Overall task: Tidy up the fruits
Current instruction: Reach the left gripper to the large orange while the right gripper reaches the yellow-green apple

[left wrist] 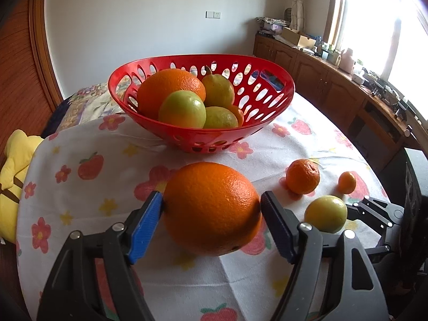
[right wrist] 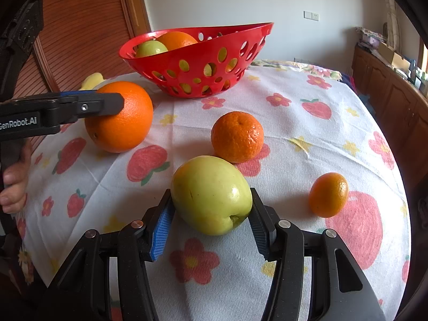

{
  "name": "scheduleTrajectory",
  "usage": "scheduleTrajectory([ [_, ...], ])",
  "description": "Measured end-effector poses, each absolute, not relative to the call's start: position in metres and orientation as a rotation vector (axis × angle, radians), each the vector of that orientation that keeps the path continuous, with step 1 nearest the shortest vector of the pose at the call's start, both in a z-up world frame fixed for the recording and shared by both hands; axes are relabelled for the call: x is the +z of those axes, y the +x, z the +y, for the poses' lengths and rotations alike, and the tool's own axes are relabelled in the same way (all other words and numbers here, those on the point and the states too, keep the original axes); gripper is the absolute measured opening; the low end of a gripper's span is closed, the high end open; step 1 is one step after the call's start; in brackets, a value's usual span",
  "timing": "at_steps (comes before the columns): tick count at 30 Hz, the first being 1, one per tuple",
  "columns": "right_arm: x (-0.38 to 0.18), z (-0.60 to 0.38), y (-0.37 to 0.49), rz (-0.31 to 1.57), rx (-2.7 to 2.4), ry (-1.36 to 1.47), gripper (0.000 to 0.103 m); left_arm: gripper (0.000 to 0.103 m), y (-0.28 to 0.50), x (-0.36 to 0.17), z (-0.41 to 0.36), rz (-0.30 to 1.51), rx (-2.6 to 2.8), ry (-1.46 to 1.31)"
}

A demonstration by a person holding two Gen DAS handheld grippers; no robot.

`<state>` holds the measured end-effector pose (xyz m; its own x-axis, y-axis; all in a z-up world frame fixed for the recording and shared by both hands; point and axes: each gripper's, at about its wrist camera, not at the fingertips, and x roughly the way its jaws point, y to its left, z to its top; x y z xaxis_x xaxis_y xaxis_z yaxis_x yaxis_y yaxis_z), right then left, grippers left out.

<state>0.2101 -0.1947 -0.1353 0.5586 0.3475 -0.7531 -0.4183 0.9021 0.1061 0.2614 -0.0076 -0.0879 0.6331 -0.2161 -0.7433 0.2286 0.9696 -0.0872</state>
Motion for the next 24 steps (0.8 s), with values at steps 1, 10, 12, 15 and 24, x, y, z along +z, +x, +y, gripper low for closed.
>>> scheduleTrajectory([
  [1,-0.135,-0.195,0.21,0.868,0.452,-0.088,0.054,0.078,0.262,-0.089,-0.008,0.851,-0.255,0.015],
  [10,-0.135,-0.195,0.21,0.867,0.453,-0.088,0.055,0.086,0.275,-0.102,-0.011,0.886,-0.271,0.01],
  [12,-0.135,-0.195,0.211,0.867,0.453,-0.088,0.055,0.087,0.276,-0.103,-0.011,0.885,-0.274,0.008],
  [15,-0.135,-0.195,0.21,0.867,0.453,-0.086,0.055,0.087,0.278,-0.105,-0.012,0.891,-0.28,0.003],
  [24,-0.135,-0.195,0.21,0.866,0.453,-0.087,0.055,0.085,0.272,-0.103,-0.014,0.878,-0.298,0.045],
])
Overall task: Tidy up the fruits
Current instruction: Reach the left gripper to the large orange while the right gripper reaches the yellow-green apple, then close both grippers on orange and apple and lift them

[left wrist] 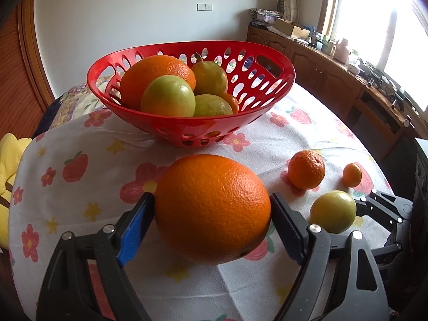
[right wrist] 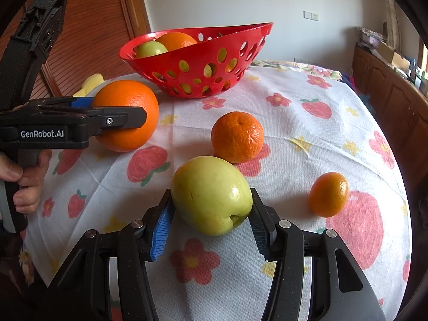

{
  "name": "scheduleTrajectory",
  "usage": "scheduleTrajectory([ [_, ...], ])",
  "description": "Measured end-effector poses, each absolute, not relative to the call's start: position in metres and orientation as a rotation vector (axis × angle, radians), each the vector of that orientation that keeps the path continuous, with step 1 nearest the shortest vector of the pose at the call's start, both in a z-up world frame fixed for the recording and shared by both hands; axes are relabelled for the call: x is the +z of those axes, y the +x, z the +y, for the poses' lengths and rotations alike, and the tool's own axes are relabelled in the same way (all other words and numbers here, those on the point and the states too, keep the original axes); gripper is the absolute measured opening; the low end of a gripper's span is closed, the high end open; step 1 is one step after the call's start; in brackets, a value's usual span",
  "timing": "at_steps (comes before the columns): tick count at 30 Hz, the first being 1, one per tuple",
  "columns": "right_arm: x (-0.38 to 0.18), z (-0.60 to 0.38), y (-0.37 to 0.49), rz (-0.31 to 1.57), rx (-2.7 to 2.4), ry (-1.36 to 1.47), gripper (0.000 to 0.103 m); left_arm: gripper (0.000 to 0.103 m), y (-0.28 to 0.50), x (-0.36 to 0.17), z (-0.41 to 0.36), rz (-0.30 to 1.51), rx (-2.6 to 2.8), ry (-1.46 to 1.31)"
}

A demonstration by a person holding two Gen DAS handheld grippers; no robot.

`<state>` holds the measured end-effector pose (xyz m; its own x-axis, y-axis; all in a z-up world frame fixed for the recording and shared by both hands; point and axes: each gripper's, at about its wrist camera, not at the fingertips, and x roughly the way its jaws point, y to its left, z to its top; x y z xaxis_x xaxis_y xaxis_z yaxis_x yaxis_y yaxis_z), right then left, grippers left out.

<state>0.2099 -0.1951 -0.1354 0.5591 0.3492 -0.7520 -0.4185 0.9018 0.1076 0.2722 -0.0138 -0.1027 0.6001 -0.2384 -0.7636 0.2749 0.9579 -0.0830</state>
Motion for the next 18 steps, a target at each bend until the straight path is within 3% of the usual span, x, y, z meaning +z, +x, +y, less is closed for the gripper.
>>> scheduleTrajectory([
  [18,-0.136,-0.196,0.21,0.866,0.454,-0.085,0.055,0.084,0.249,-0.098,-0.007,0.865,-0.309,0.028],
])
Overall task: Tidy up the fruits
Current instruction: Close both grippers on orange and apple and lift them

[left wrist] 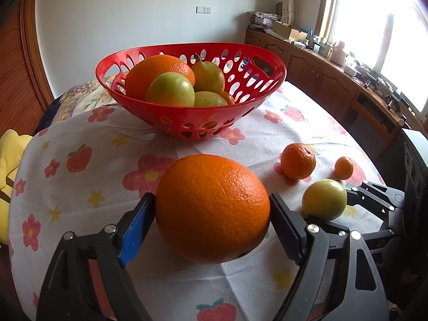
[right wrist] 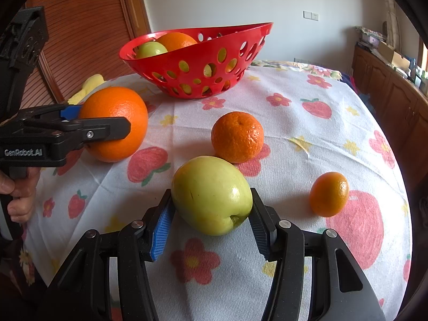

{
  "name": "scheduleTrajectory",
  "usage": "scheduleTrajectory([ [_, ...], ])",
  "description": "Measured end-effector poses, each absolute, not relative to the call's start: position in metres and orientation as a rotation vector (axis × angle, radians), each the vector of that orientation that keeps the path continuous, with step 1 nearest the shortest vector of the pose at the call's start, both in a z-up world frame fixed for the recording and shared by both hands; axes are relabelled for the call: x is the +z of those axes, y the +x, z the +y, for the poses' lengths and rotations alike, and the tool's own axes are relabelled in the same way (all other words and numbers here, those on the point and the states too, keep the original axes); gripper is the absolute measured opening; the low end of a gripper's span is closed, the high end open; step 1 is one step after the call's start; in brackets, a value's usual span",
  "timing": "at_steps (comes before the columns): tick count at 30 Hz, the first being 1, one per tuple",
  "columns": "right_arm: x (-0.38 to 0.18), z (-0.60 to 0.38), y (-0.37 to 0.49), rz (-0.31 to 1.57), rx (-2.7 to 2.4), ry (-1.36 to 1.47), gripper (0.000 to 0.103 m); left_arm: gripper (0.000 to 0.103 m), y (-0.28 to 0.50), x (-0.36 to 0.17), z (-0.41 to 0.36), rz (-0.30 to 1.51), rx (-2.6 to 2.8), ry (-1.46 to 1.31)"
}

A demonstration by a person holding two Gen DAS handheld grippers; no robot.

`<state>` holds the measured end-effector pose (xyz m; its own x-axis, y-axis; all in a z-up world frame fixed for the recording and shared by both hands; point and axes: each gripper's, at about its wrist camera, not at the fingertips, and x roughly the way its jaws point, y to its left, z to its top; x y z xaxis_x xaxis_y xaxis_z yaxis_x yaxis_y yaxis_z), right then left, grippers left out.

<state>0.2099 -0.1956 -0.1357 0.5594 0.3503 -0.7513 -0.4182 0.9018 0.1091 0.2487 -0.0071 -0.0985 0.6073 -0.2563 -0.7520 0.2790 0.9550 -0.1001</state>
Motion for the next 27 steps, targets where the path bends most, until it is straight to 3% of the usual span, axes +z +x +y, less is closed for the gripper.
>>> scheduleTrajectory([
  [15,-0.13,-0.194,0.208,0.853,0.44,-0.095,0.053,0.083,0.231,-0.059,-0.009,0.788,-0.351,0.011],
  [27,-0.067,-0.203,0.229,0.722,0.45,-0.088,0.053,0.084,0.257,-0.015,-0.02,0.7,-0.39,0.028],
])
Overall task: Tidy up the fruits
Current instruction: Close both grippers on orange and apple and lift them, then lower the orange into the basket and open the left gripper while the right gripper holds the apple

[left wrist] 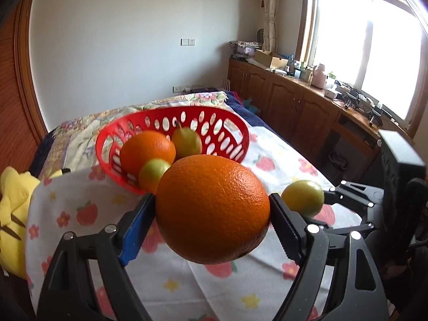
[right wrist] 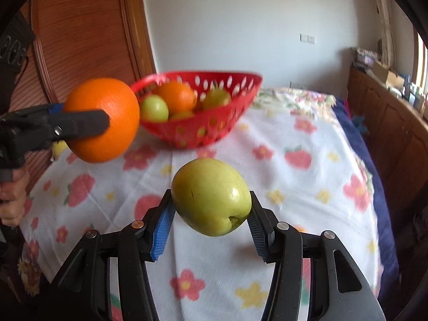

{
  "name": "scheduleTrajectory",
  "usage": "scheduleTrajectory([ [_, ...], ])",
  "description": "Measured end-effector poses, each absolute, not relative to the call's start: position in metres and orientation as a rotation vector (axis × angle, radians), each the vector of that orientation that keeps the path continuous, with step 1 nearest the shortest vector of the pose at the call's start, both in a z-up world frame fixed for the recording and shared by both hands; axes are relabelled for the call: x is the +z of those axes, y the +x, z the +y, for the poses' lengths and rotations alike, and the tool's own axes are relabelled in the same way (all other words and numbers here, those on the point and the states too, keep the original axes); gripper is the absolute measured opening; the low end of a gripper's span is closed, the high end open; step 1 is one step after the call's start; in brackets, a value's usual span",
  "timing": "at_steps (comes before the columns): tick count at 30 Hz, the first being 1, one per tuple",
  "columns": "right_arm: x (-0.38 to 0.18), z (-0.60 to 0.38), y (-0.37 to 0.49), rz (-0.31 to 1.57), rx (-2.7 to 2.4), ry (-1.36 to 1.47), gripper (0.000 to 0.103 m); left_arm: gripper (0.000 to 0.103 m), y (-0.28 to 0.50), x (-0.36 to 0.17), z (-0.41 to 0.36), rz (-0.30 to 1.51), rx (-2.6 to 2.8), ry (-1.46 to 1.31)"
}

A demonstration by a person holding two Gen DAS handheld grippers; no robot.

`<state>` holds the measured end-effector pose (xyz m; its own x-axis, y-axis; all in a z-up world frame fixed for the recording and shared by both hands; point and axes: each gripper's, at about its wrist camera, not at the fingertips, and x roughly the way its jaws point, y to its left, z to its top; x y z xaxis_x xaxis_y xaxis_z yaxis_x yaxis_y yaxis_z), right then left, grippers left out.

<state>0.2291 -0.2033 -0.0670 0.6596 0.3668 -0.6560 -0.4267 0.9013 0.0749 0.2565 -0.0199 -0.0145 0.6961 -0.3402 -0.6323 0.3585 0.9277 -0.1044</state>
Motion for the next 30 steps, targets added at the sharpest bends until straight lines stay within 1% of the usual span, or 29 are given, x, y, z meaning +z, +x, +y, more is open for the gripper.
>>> scheduleTrajectory([
  [10,-0.026,-0.215,0.272,0.624,0.434,-0.092,0.053,0.084,0.321,-0.002,-0.041,0.678,-0.39,0.045],
  [16,-0.013,-0.217,0.292,0.597,0.441,-0.095,0.053,0.084,0.352,-0.016,-0.049,0.714,-0.374,0.045],
  [26,-0.015,-0.219,0.313,0.596,0.448,-0.076,0.053,0.084,0.375,-0.051,-0.064,0.789,-0.35,0.087],
  [30,-0.021,-0.218,0.319,0.61,0.457,-0.068,0.053,0.084,0.377,-0.051,-0.067,0.788,-0.347,0.089],
])
